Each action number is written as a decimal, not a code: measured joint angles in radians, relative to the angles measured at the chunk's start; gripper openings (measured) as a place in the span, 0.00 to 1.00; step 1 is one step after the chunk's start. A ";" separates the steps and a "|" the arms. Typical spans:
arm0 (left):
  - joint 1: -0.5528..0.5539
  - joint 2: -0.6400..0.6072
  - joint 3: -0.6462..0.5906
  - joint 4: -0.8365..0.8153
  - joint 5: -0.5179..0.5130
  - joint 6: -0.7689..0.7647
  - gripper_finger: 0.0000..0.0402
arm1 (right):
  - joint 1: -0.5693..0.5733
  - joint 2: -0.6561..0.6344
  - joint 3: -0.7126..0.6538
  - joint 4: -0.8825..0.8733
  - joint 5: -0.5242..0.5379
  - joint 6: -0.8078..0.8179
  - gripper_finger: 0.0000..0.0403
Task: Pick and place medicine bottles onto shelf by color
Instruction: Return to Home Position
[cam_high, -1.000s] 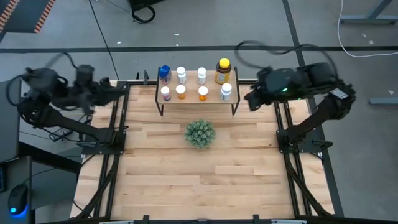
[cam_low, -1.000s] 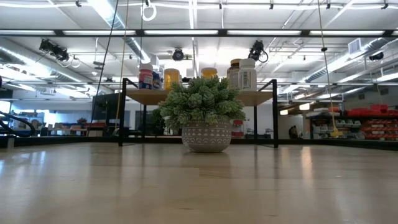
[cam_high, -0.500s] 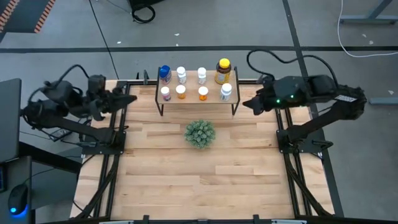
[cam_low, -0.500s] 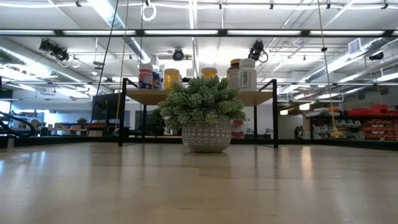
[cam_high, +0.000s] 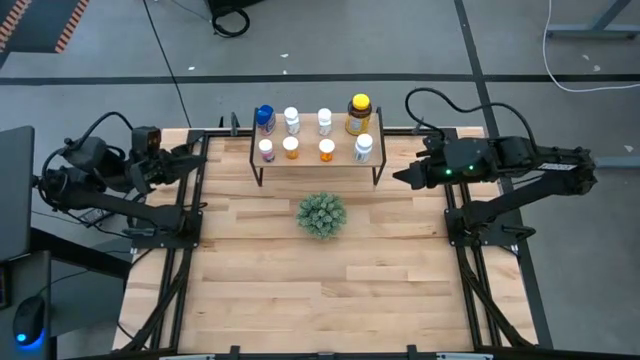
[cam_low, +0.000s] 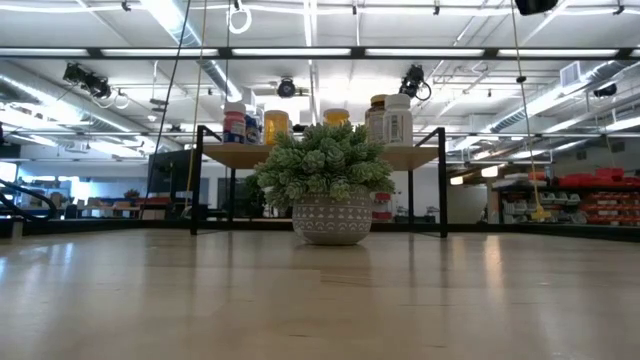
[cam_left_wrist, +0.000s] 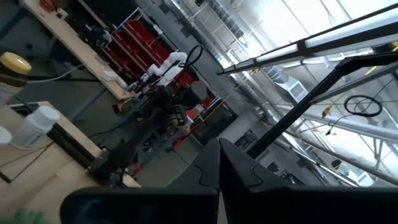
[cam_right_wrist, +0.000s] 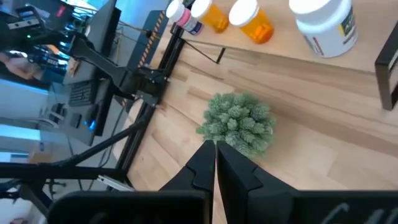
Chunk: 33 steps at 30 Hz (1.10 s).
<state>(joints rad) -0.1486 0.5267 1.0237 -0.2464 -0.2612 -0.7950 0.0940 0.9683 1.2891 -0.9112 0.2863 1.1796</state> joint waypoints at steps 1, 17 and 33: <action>0.000 -0.003 0.000 -0.010 -0.006 0.000 0.02 | 0.000 -0.007 -0.018 0.016 0.000 0.004 0.06; 0.000 -0.111 -0.107 -0.096 -0.050 -0.038 0.01 | 0.000 -0.250 -0.378 0.239 -0.010 0.103 0.06; 0.000 -0.446 -0.537 0.127 -0.176 -0.202 0.01 | 0.000 -0.559 -0.616 0.245 0.045 0.228 0.06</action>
<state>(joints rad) -0.1486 0.0805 0.4865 -0.1197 -0.4374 -0.9974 0.0939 0.4088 0.6729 -0.6657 0.3316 1.4071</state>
